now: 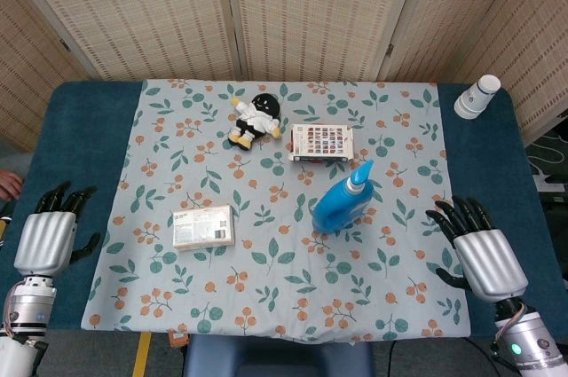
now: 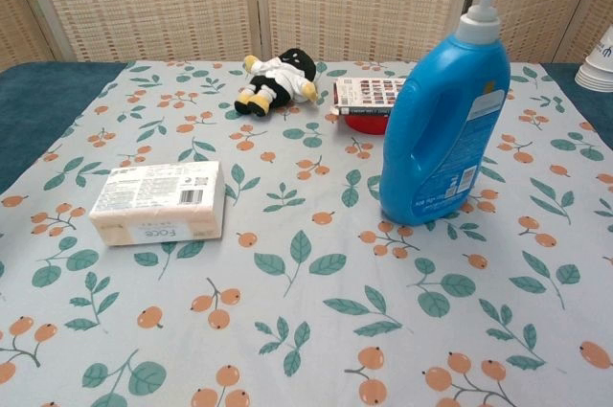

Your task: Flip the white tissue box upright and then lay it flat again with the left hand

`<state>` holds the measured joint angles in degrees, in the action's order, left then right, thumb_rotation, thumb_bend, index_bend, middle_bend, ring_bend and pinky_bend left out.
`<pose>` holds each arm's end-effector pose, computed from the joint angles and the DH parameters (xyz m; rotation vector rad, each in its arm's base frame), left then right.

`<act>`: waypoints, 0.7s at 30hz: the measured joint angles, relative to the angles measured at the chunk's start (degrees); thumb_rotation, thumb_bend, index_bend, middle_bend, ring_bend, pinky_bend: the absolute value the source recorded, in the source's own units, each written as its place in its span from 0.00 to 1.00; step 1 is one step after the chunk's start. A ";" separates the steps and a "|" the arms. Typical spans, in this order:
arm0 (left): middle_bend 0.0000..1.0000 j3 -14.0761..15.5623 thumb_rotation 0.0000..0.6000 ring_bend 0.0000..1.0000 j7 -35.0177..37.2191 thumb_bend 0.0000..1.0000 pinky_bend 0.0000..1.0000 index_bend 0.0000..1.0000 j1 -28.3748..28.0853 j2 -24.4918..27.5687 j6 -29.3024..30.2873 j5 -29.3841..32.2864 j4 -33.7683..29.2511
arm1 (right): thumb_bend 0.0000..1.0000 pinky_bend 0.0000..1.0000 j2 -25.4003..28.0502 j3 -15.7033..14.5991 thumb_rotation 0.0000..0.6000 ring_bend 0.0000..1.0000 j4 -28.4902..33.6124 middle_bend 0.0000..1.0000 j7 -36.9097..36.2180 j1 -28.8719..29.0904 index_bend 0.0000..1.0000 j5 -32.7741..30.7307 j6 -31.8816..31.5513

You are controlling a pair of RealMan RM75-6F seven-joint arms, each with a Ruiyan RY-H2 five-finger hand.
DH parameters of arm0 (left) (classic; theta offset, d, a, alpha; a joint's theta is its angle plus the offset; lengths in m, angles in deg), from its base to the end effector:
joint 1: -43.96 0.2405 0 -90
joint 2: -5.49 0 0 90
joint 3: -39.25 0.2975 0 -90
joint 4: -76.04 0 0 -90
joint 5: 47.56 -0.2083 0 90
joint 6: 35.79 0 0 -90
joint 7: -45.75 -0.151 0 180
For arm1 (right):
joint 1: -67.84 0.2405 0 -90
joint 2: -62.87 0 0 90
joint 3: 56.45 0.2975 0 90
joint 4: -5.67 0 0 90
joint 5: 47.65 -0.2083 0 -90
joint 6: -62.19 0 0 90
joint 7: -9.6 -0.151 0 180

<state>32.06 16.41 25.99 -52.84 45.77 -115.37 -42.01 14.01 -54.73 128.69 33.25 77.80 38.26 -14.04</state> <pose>-0.2475 0.2548 0.1865 -1.4294 -0.8284 -0.7912 -0.2356 -0.1962 0.1993 1.6520 -0.8248 0.7874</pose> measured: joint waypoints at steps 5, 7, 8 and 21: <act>0.23 -0.16 1.00 0.05 -0.32 0.30 0.13 0.16 -0.26 -0.49 -0.27 0.30 0.31 | 0.11 0.07 0.15 -0.08 1.00 0.00 -0.39 0.11 -0.34 -0.17 0.17 -0.29 -0.12; 0.23 -0.10 1.00 0.05 -0.37 0.30 0.13 0.16 -0.24 -0.60 -0.18 -0.08 0.32 | 0.11 0.07 0.30 -0.12 1.00 0.00 -0.47 0.11 -0.49 -0.24 0.17 -0.26 -0.21; 0.23 0.00 1.00 0.05 -0.36 0.30 0.13 0.16 -0.20 -0.68 -0.12 -0.45 0.35 | 0.11 0.07 0.36 -0.12 1.00 0.00 -0.41 0.11 -0.56 -0.29 0.17 -0.15 -0.36; 0.23 0.47 1.00 0.04 -0.49 0.30 0.11 0.16 0.21 -1.06 -0.02 -0.48 0.38 | 0.11 0.07 0.56 0.37 1.00 0.00 -0.02 0.11 -0.70 -0.12 0.17 -0.26 -0.67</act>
<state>32.53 15.91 26.20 -53.90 45.76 -115.85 -41.63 14.57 -54.36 128.67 32.56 77.67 38.00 -14.71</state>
